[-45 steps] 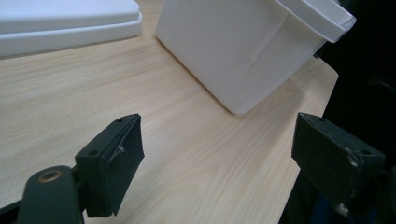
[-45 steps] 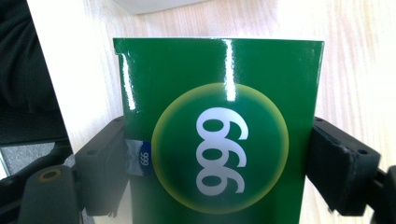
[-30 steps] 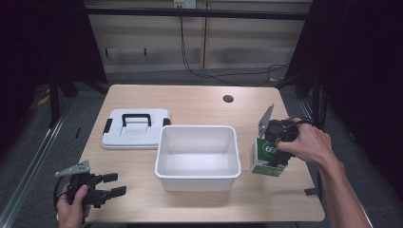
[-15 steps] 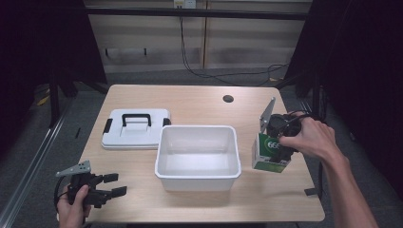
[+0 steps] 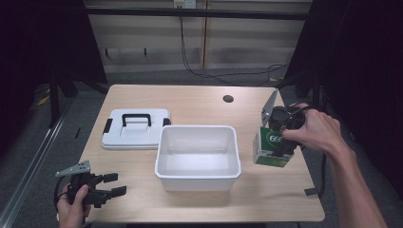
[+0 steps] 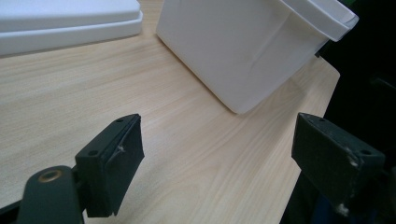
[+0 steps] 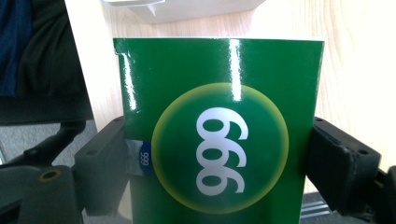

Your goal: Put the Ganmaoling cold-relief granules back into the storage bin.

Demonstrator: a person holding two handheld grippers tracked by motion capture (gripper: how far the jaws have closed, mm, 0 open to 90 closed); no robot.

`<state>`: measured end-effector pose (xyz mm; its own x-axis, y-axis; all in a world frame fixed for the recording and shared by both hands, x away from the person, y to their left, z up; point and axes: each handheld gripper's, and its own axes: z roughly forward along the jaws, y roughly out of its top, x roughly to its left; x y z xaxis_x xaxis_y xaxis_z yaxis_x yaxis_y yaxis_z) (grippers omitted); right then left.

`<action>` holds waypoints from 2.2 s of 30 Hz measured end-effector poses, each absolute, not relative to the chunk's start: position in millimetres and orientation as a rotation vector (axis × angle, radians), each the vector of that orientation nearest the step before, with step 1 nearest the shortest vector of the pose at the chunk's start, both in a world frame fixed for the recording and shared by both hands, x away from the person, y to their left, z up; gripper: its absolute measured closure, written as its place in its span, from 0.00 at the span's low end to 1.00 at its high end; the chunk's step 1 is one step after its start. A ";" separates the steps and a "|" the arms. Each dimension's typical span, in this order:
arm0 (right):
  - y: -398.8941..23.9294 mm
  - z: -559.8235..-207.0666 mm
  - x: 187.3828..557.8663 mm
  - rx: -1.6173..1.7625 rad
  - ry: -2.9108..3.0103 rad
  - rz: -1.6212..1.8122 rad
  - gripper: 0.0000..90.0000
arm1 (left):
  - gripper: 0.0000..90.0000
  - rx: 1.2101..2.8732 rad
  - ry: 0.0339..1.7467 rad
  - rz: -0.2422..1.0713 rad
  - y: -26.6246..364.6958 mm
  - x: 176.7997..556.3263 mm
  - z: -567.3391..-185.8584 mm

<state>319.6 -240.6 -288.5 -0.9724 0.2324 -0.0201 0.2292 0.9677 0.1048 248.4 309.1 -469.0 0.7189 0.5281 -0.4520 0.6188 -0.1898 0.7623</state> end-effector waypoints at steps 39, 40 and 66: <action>-196.2 -248.4 330.1 0.236 3.059 0.195 0.18 | 0.20 1.876 0.920 -0.050 306.7 247.2 -467.6; -193.5 -247.7 331.3 0.226 3.060 0.189 0.18 | 0.20 1.875 0.921 -0.051 306.7 247.1 -467.6; -133.4 -257.9 346.4 0.086 3.077 0.208 0.18 | 0.20 1.867 0.906 -0.058 308.9 246.2 -466.7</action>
